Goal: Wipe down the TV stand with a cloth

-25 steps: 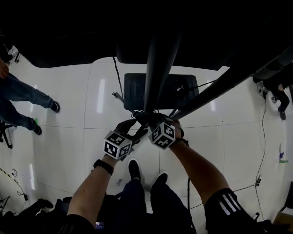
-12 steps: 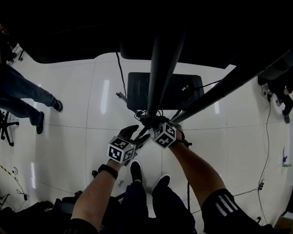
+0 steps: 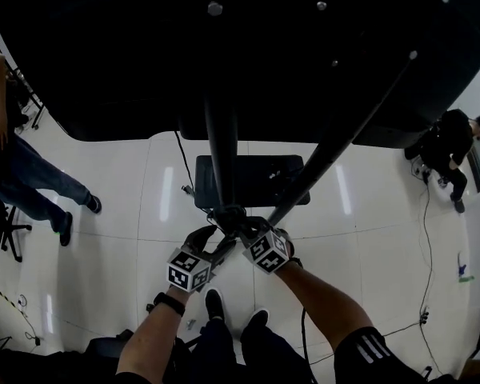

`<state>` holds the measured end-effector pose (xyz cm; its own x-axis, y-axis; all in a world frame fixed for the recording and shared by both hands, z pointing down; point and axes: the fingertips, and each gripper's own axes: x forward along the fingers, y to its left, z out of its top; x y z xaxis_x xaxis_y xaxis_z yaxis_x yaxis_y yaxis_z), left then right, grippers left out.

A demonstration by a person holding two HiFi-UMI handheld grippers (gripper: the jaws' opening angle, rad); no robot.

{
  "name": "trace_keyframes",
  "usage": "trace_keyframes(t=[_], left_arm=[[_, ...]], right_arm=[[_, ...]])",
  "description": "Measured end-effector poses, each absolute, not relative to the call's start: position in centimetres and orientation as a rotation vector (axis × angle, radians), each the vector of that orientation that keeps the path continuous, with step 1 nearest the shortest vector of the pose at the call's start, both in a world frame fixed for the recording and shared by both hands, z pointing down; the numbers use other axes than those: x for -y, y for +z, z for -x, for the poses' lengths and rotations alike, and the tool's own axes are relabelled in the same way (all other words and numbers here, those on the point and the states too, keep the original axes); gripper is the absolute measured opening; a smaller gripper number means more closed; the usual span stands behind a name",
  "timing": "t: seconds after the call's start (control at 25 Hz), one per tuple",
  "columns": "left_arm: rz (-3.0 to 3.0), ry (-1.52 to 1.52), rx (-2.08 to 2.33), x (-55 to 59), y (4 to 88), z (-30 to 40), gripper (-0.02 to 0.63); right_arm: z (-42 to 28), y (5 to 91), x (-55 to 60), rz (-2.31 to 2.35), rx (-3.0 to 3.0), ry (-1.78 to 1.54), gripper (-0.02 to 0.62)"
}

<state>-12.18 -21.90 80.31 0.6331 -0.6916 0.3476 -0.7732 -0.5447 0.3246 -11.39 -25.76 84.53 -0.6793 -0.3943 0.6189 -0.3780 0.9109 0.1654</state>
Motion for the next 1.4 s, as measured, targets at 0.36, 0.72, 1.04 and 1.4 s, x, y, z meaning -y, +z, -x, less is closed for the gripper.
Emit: trace_keyframes(t=[0.36, 0.72, 1.04, 1.4], left_arm=[[-2.601, 0.118, 1.222, 21.5, 66.2, 7.6, 0.321], [-2.721, -0.005, 1.214, 21.1, 52.4, 3.7, 0.321], [-2.927, -0.059, 1.146, 22.0, 41.4, 3.2, 0.321], [-3.181, -0.030, 0.982, 21.1, 32.2, 2.4, 0.321]], right_arm=[[7.6, 67.7, 25.5, -0.638, 2.543, -0.191, 0.029], [4.6, 52.1, 24.1, -0.695, 2.714, -0.287, 0.029], [2.6, 39.9, 25.8, -0.852, 2.826, -0.361, 0.029], [0.0, 28.0, 26.6, -1.092, 2.773, -0.534, 0.029]])
